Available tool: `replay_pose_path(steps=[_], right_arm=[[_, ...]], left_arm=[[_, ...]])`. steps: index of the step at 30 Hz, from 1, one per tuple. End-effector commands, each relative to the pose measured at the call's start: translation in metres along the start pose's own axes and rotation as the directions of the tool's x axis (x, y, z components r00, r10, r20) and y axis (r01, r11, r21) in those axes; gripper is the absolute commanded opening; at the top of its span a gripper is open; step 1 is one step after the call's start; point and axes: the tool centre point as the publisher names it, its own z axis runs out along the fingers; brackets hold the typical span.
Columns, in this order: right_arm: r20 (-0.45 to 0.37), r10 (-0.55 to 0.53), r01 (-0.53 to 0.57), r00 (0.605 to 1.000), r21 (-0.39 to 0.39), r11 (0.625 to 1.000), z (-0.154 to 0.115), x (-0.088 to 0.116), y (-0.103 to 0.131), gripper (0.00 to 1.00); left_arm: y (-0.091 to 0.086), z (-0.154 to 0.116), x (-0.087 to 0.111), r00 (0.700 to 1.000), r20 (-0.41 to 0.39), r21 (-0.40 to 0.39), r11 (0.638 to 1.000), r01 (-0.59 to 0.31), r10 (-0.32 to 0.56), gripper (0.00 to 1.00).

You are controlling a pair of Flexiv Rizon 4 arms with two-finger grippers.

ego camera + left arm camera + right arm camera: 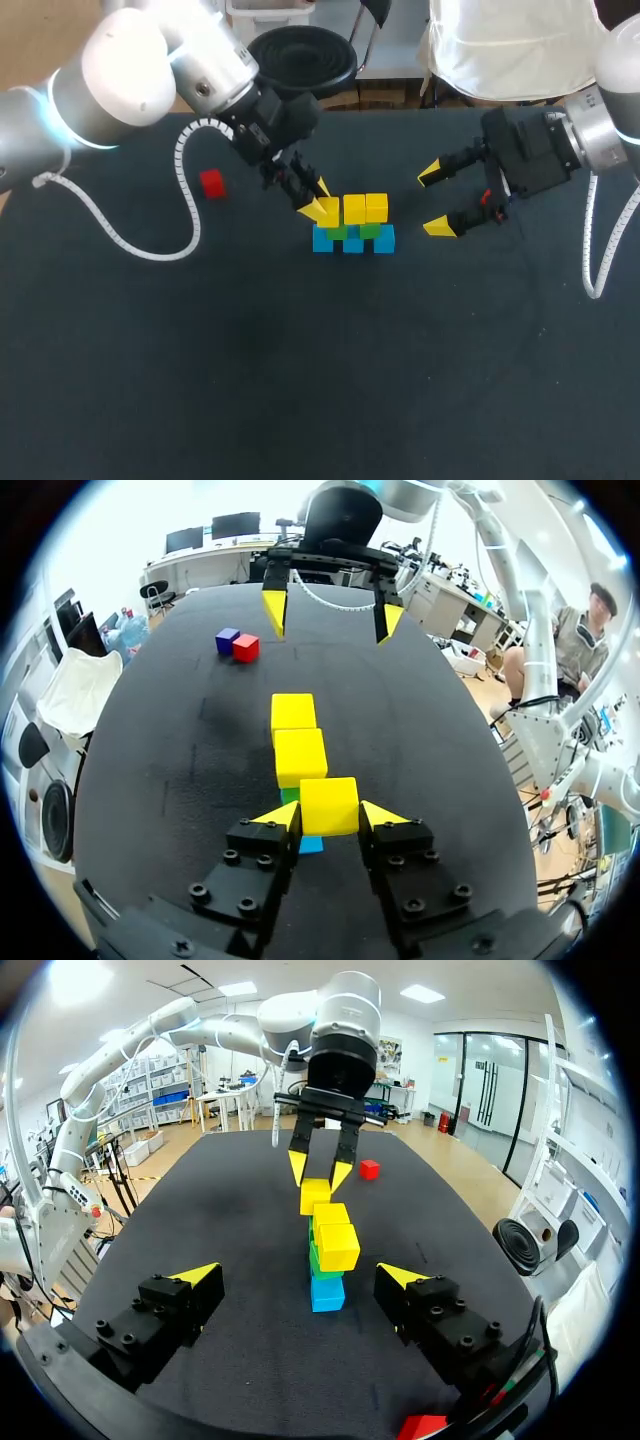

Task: Place the blue cubes, place green cubes on the blue cubes, place the yellow cubes on the green cubes, then place the red cubes on the yellow cubes, and place purple cube on the red cubes.

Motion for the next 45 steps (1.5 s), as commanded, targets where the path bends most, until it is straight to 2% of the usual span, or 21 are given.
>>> replay_pose_path(steps=[1,45], right_arm=[[0.002,-0.001,0.001,1.000,0.000,1.000,-0.0004,0.0004,0.0001,1.00],[0.002,-0.001,0.001,1.000,0.000,1.000,-0.0004,0.0004,0.0001,1.00]], left_arm=[[0.0017,0.0005,0.0000,1.000,0.000,0.003,1.000,-0.001,0.001,0.00],[0.0028,0.0016,0.0006,1.000,0.008,-0.020,0.999,0.028,-0.028,0.00]])
